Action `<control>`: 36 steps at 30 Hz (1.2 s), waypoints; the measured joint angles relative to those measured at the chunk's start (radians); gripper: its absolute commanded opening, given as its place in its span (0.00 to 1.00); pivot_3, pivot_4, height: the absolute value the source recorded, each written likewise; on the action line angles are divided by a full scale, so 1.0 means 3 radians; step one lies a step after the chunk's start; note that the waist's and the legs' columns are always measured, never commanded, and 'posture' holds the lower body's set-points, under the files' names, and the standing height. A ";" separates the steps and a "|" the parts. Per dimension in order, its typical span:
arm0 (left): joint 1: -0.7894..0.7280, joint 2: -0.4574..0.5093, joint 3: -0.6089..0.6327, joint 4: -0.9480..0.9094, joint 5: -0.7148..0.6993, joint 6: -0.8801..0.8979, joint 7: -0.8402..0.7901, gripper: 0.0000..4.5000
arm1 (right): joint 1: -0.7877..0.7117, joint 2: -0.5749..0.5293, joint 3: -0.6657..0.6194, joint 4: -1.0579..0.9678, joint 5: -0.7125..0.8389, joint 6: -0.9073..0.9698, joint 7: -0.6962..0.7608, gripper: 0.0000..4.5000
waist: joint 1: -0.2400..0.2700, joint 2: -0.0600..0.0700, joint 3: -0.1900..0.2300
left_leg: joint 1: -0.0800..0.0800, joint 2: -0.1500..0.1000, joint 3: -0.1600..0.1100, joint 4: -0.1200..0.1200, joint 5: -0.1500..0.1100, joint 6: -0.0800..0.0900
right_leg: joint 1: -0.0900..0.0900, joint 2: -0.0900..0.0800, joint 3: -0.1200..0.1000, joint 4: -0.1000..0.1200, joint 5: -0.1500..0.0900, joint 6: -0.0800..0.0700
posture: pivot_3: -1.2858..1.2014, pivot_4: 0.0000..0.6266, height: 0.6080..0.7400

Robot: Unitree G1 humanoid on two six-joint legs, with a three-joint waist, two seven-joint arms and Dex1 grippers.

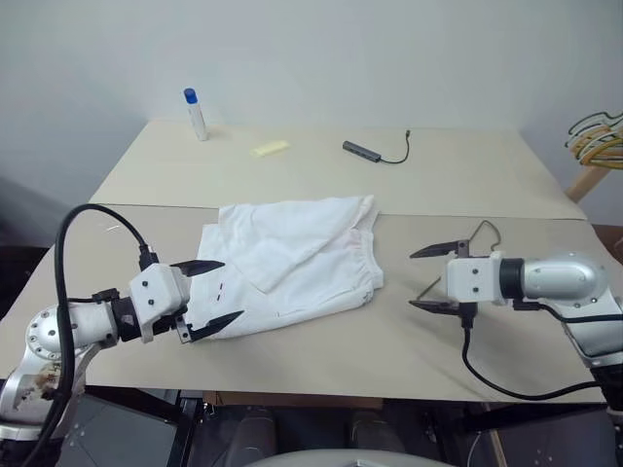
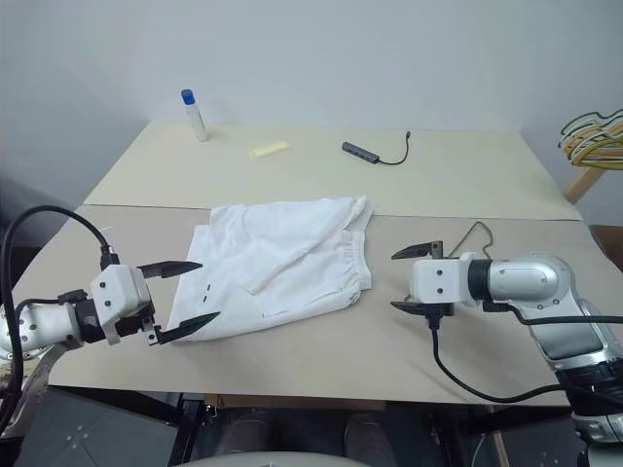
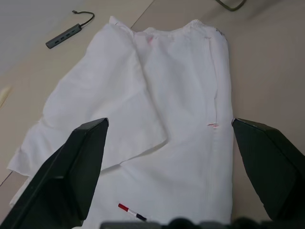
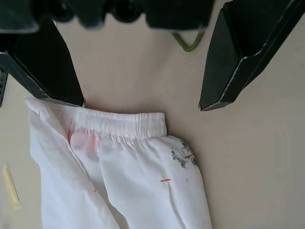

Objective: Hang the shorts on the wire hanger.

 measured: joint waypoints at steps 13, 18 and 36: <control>0.0051 0.0366 -0.0069 0.0415 0.0267 -0.0135 -0.0301 1.00 | -0.0601 0.0429 0.0547 0.0494 -0.0505 -0.0144 -0.0121 0.99 | -0.0084 0.0000 0.0000 | -0.0001 0.0004 0.0008 -0.0001 0.0000 0.0000 | -0.0003 0.0002 0.0002 -0.0002 -0.0001 -0.0002 | 0.53 0.00 1.00; 0.0035 0.0385 -0.0107 0.0421 0.0322 -0.0140 -0.0327 1.00 | -0.0791 0.0632 0.0840 0.0849 -0.0778 -0.0452 -0.0145 0.99 | -0.0089 0.0000 0.0000 | 0.0001 0.0007 0.0010 -0.0001 0.0000 0.0000 | -0.0005 0.0003 0.0002 0.0003 0.0000 -0.0003 | 0.54 0.00 1.00; 0.0406 0.0385 0.0041 0.0200 0.0333 -0.0119 -0.0246 1.00 | -0.1123 0.1084 0.1172 0.1812 -0.1337 -0.0922 -0.0563 0.28 | -0.0072 -0.0001 -0.0001 | 0.0006 0.0009 0.0010 -0.0002 0.0000 0.0000 | -0.0002 0.0005 0.0004 0.0005 0.0002 -0.0008 | 0.56 0.00 1.00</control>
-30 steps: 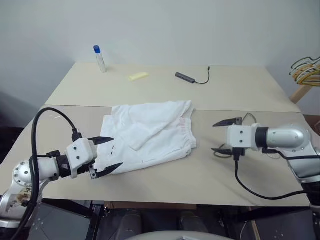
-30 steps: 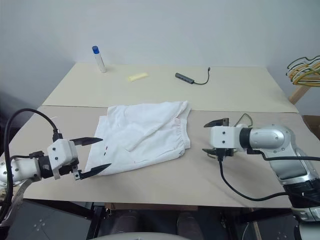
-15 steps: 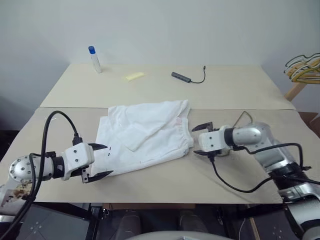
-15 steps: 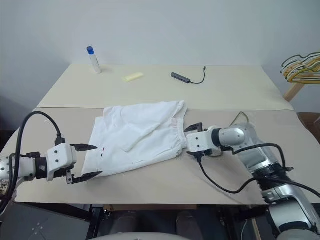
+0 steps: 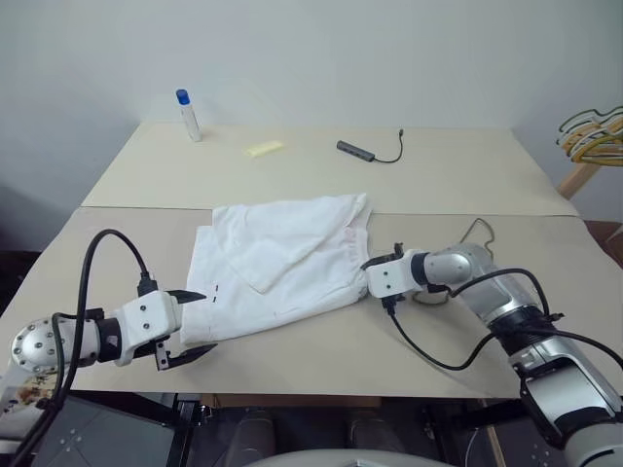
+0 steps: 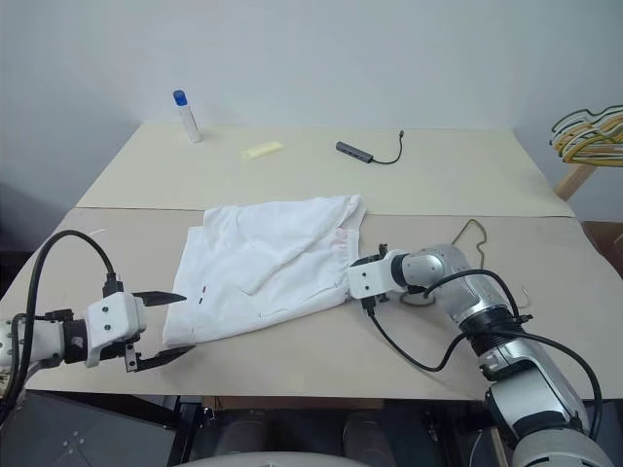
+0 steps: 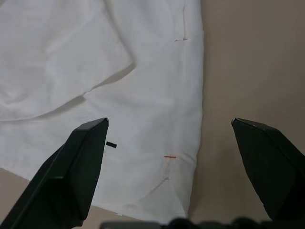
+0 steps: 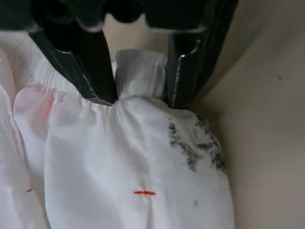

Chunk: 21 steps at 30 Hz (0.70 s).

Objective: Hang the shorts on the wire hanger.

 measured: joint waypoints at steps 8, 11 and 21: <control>-0.0024 0.0024 -0.0111 0.0095 0.0250 -0.0024 0.0058 1.00 | 0.0026 -0.0001 0.0002 -0.0018 -0.0001 0.0044 -0.0018 0.00 | -0.0001 0.0000 0.0000 | 0.0000 0.0000 0.0000 0.0000 0.0000 0.0000 | 0.0000 0.0000 0.0000 0.0000 0.0000 0.0000 | 0.55 0.00 1.00; -0.0083 0.0006 -0.0175 0.0155 0.0271 -0.0036 0.0065 1.00 | 0.0073 -0.0005 -0.0004 -0.0060 -0.0003 0.0063 -0.0057 0.00 | -0.0002 0.0000 0.0000 | 0.0000 0.0000 0.0000 0.0000 0.0000 0.0000 | 0.0000 0.0000 0.0000 0.0000 0.0000 0.0000 | 0.55 0.00 1.00; -0.0369 -0.0047 -0.0527 0.0641 0.0259 0.0138 -0.0054 0.73 | 0.0143 -0.0046 -0.0009 -0.0209 0.0006 0.0135 -0.0057 0.00 | -0.0006 0.0000 0.0000 | -0.0001 0.0000 0.0000 0.0000 0.0000 0.0000 | -0.0001 0.0001 -0.0001 0.0001 0.0000 0.0000 | 0.55 0.00 1.00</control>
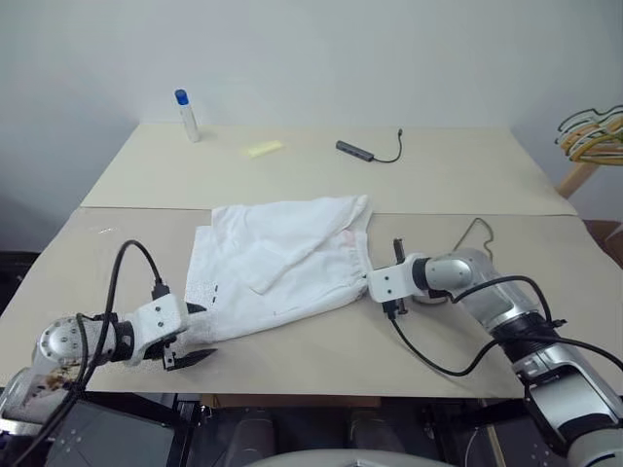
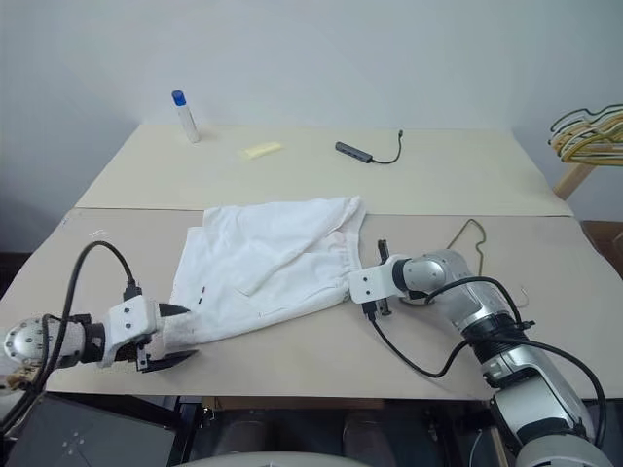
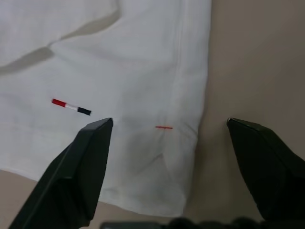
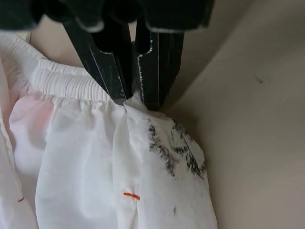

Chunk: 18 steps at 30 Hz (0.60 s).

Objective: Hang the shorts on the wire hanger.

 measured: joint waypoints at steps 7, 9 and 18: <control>-0.0179 0.0041 -0.0102 0.0189 0.0129 -0.0005 0.0007 0.20 | 0.0003 0.0003 0.0001 -0.0024 -0.0004 0.0055 -0.0010 0.00 | -0.0001 0.0000 0.0000 | 0.0000 0.0000 0.0000 0.0000 0.0000 0.0000 | 0.0000 0.0000 0.0000 0.0000 0.0000 0.0000 | 0.54 0.00 1.00; -0.0220 0.0041 -0.0130 0.0220 0.0158 -0.0012 0.0013 0.04 | 0.0004 0.0003 0.0001 -0.0034 -0.0007 0.0056 -0.0010 0.00 | -0.0002 0.0000 0.0000 | 0.0000 0.0000 0.0000 0.0000 0.0000 0.0000 | 0.0000 0.0000 0.0001 0.0000 0.0000 0.0000 | 0.54 0.00 1.00; -0.0056 0.0184 -0.0055 0.0097 0.0117 -0.0149 -0.0092 0.01 | 0.0263 -0.0228 -0.0014 -0.0625 0.0198 0.0217 0.0340 0.00 | -0.0001 0.0000 0.0000 | -0.0007 0.0001 0.0000 0.0000 -0.0001 0.0000 | -0.0005 0.0000 0.0001 -0.0002 -0.0001 0.0001 | 0.54 0.00 1.00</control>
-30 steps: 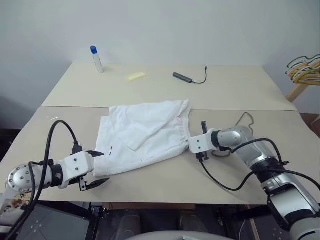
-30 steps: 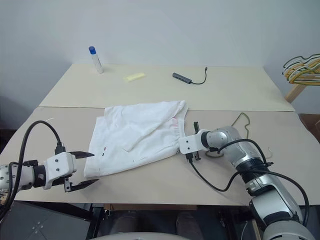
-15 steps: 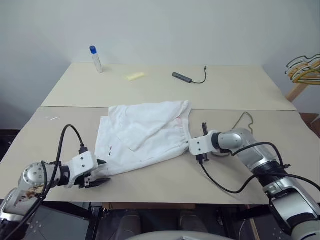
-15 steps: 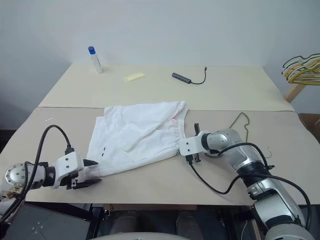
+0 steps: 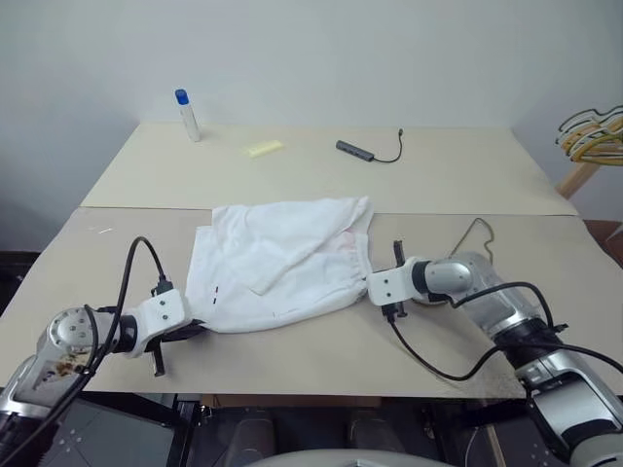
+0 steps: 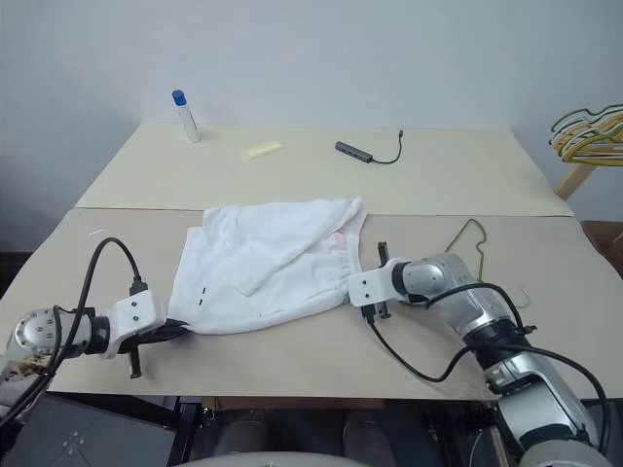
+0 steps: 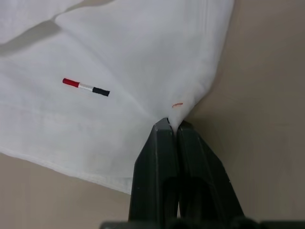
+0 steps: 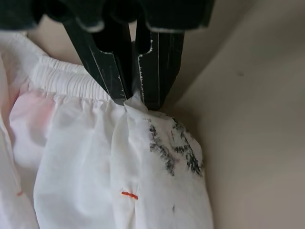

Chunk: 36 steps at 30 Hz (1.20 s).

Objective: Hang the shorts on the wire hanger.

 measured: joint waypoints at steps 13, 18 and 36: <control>-0.1349 -0.0142 0.0083 0.0317 0.0162 -0.0074 0.0295 0.01 | -0.0647 0.0235 -0.0178 -0.0405 0.0633 0.1175 0.0261 0.00 | 0.0021 -0.0002 0.0000 | 0.0012 0.0010 -0.0003 0.0001 0.0011 0.0004 | 0.0004 0.0022 -0.0003 0.0002 0.0010 -0.0007 | 0.53 0.00 1.00; -0.3009 -0.0693 -0.0100 0.1207 0.0718 0.0293 0.1518 0.01 | -0.1963 0.0554 -0.0374 0.1151 -0.0037 0.1101 -0.1533 0.00 | 0.0020 -0.0011 -0.0005 | -0.0068 0.0008 -0.0019 0.0001 0.0029 -0.0027 | -0.0081 0.0020 -0.0008 0.0022 0.0023 -0.0013 | 0.52 0.00 1.00; -0.0935 0.0011 0.1110 -0.0264 -0.0427 0.0122 0.0342 0.01 | -0.0861 0.0274 -0.0483 0.0248 -0.0079 0.0246 -0.1619 0.00 | -0.0326 -0.0011 -0.0011 | -0.0037 -0.0017 -0.0018 -0.0030 0.0046 -0.0061 | -0.0078 -0.0011 -0.0018 0.0046 0.0020 -0.0011 | 0.54 0.00 1.00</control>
